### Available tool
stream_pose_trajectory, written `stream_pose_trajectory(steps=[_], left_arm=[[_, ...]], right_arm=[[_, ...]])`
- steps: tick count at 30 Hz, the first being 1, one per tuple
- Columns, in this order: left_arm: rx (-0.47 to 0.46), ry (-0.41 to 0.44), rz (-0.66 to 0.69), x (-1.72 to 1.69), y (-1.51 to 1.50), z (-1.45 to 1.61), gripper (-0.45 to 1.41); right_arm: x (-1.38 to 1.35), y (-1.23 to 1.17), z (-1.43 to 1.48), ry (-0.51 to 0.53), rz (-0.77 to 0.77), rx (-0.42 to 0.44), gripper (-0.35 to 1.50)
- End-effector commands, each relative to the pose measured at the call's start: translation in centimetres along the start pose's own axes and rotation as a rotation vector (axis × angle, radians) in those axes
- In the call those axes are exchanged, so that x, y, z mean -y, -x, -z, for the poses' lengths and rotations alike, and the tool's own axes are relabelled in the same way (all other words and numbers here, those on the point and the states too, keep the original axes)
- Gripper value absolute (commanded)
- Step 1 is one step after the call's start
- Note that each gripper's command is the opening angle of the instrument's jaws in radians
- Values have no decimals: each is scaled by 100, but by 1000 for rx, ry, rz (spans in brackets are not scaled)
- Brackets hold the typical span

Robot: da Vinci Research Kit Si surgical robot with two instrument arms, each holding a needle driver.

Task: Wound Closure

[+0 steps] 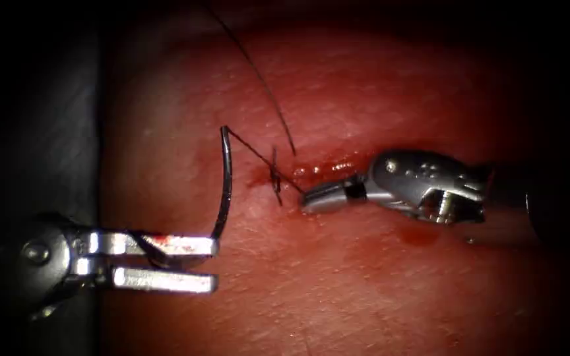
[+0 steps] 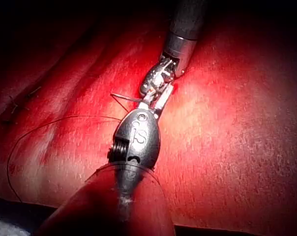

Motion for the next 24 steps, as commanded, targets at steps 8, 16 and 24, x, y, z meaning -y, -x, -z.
stream_pose_trajectory(steps=[8, 16, 24], left_arm=[[46, -36, -72, -5, -7, 3, -45], [50, -35, -119, -19, -26, 8, -45], [54, -38, -126, -24, -30, 10, -45]], right_arm=[[2, 10, -12, 11, -18, 31, -30], [4, -2, 1, 28, -23, 1, 74], [13, -23, 3, 44, 45, -24, 91]])
